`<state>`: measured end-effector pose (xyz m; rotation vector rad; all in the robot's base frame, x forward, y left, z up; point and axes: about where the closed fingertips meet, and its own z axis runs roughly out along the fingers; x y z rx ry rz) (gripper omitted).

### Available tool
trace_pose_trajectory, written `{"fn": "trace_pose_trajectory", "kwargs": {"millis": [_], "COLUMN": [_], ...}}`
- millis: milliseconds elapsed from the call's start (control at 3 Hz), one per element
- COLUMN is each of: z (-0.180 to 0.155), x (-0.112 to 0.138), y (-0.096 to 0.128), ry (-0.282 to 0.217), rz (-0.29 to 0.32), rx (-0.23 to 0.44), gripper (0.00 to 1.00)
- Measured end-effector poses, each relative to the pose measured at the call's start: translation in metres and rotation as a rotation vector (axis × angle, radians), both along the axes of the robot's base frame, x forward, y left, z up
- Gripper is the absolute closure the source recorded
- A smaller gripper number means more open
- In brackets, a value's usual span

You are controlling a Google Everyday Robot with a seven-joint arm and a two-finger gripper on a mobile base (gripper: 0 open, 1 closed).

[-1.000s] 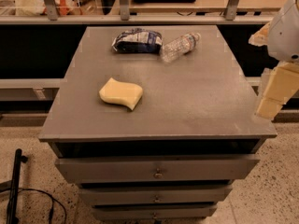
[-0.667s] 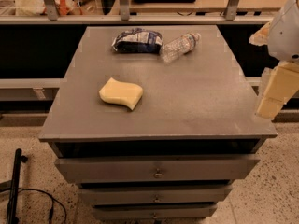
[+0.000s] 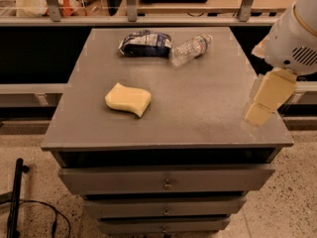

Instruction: Pick sponge

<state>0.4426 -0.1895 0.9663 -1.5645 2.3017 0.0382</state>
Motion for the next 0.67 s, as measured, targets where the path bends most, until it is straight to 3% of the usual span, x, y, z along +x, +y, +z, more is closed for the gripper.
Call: {"fn": "trace_pose_trajectory", "kwargs": {"millis": [333,667], "z": [-0.013,-0.025], "x": [-0.006,-0.012], "y": [0.031,0.063], "ry": [0.024,-0.015], "rz": [-0.121,-0.162], "rx": [0.114,0.237], "gripper": [0.00,0.00]}}
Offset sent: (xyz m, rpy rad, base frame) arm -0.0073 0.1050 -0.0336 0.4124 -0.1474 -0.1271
